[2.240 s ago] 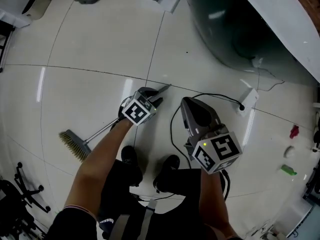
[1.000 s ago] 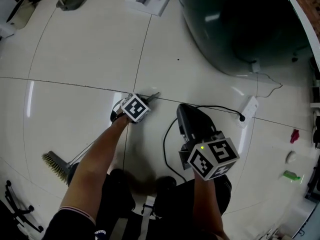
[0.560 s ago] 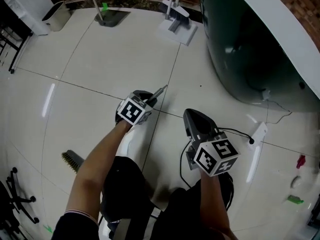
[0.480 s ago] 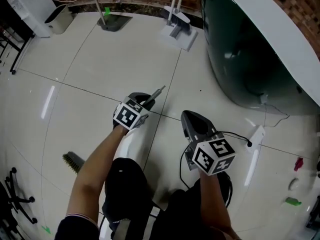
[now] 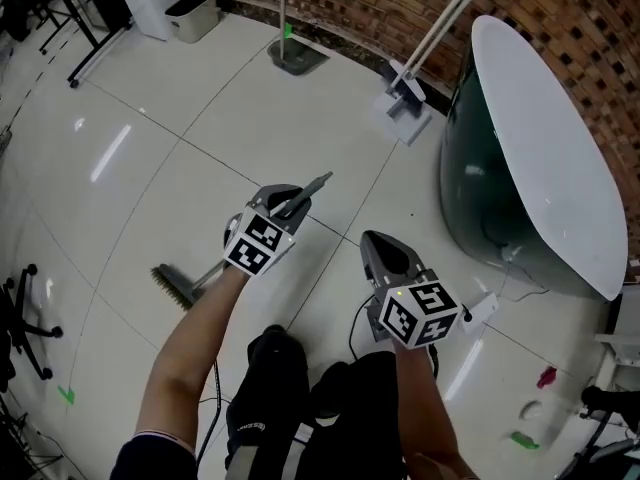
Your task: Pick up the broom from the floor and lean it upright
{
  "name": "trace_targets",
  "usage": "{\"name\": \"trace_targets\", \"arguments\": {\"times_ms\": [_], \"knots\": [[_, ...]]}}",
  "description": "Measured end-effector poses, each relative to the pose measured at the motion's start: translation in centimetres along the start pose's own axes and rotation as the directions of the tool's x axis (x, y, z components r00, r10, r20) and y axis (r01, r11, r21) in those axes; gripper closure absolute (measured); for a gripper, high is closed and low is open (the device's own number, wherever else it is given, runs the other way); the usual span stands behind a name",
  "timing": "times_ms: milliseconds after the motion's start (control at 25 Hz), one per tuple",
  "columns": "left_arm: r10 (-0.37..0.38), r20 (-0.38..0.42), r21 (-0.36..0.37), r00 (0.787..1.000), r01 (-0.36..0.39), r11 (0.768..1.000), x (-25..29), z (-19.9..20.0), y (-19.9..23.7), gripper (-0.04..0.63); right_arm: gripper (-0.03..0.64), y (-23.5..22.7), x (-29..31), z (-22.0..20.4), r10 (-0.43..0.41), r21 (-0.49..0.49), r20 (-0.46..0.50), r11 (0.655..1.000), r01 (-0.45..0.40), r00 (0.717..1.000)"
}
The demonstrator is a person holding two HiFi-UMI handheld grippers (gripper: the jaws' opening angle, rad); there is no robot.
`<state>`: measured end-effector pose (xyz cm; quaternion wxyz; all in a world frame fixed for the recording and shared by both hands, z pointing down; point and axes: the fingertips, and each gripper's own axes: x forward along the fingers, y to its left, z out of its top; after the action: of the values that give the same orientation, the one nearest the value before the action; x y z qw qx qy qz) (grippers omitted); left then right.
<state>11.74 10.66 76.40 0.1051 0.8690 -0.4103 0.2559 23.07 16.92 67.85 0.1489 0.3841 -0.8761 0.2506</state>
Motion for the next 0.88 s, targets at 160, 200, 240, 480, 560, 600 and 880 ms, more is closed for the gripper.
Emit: {"name": "trace_targets", "arguments": {"times_ms": [160,200,240,480,560,600,880], "knots": [[0.088,0.035,-0.027,0.995,-0.087,0.996,-7.6,3.6,2.8,0.509,0.617,6.0,-1.5,4.9,0.062,-0.04,-0.03,0.997,-0.063,0.998],[0.102,0.035,-0.035,0.994,-0.101,0.994,-9.3,4.3,3.4,0.509,0.617,7.6,-1.9,6.0,0.071,-0.047,-0.032,0.996,-0.073,0.997],[0.116,0.032,-0.042,0.993,-0.115,0.993,-11.1,4.8,4.0,0.508,0.617,9.0,-2.2,7.2,0.079,-0.052,-0.034,0.995,-0.081,0.996],[0.204,-0.004,-0.105,0.979,-0.203,0.974,-20.1,8.2,6.7,0.506,0.617,15.8,-4.6,14.8,0.125,-0.087,-0.046,0.988,-0.129,0.991],[0.219,-0.014,-0.135,0.976,-0.219,0.966,-22.6,9.8,7.5,0.508,0.617,17.2,-5.4,17.4,0.126,-0.098,-0.06,0.986,-0.131,0.99],[0.222,-0.018,-0.146,0.975,-0.222,0.964,-23.7,10.5,7.8,0.508,0.617,17.8,-5.6,18.5,0.126,-0.107,-0.068,0.985,-0.133,0.99],[0.239,0.058,-0.233,0.969,-0.22,0.947,-29.3,15.5,10.9,0.506,0.617,20.8,-6.3,24.3,0.084,-0.18,-0.062,0.979,-0.094,0.995]]}}
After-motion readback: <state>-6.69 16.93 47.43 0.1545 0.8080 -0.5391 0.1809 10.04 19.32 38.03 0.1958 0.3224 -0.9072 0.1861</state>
